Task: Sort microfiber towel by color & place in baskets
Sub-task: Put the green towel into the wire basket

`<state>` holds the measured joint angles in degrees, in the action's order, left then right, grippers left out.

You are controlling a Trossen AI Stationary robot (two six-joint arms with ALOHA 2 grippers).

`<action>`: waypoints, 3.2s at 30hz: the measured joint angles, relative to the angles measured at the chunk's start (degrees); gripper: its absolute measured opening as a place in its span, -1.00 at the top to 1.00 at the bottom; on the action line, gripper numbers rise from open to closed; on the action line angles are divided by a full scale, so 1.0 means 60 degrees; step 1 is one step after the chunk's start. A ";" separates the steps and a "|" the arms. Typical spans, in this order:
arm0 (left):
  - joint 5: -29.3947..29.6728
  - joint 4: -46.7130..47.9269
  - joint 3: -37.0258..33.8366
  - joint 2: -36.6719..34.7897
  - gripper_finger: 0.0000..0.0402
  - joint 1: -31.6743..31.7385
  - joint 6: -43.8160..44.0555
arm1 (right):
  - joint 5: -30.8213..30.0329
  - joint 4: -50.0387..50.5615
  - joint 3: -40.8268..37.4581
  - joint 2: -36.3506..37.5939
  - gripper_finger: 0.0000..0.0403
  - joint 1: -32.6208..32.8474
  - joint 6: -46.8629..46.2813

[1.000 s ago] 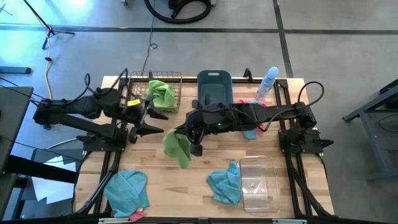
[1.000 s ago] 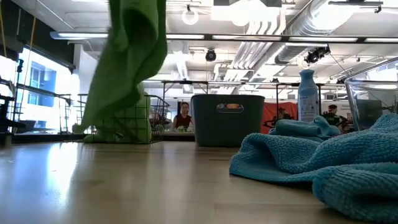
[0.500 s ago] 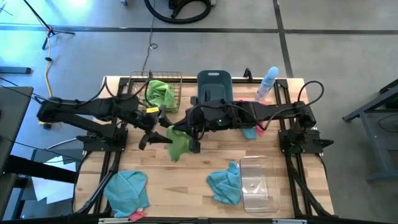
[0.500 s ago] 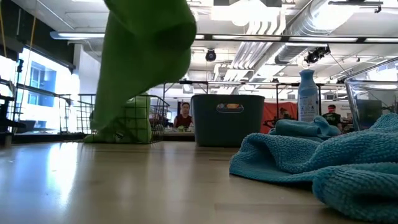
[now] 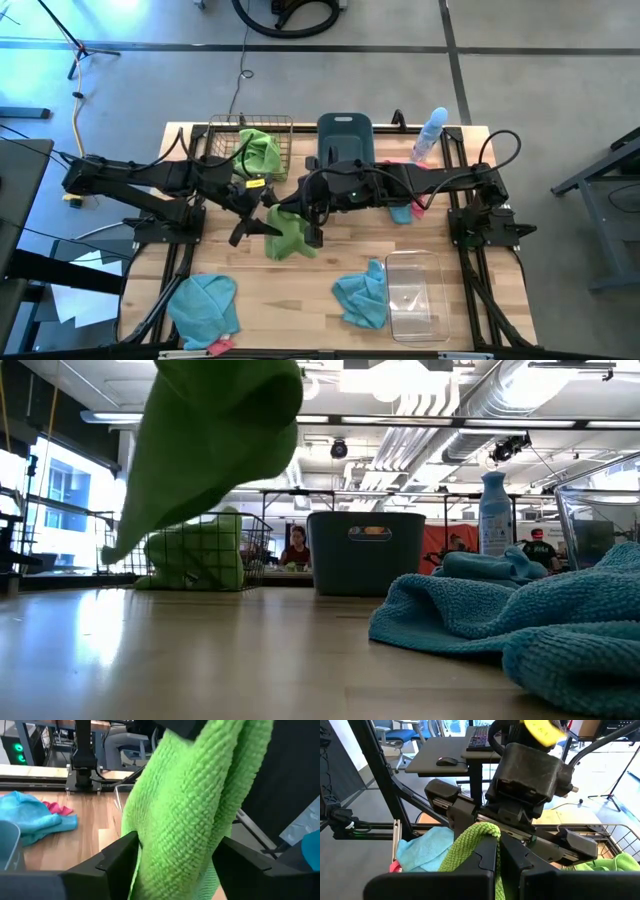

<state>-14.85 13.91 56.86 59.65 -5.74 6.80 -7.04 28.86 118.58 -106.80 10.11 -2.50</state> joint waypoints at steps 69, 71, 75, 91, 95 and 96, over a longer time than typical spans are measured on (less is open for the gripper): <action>0.2156 0.0827 -0.0004 -0.0759 1.00 0.0022 0.0821 | -0.1574 0.6618 -0.7758 0.7422 -0.63 0.0903 -0.7683; 0.2523 0.0557 -0.0004 -0.0754 1.00 0.0022 0.1052 | -0.1502 0.6118 -0.8358 0.7890 -0.63 0.0903 -0.7525; 0.3411 0.0155 -0.0004 -0.0598 1.00 -0.0003 0.1508 | -0.1499 0.5516 -0.9088 0.8659 -0.63 0.0776 -0.6988; 0.3803 -0.0819 -0.0004 -0.0976 1.00 0.1073 0.0287 | -0.1735 0.4769 -0.9267 0.9359 -0.63 -0.0160 -0.6324; 0.3677 -0.0816 -0.0004 -0.1670 1.00 0.2194 -0.0439 | -0.2088 0.4330 -0.9271 0.9351 -0.63 -0.0428 -0.6321; 0.3524 -0.0827 -0.0004 -0.1799 1.00 0.2503 -0.0579 | -0.2152 0.4221 -0.9270 0.9351 -0.63 -0.0502 -0.6322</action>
<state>6.29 8.94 56.84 48.85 9.28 3.33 -19.96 54.19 62.97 -50.70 7.10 -40.43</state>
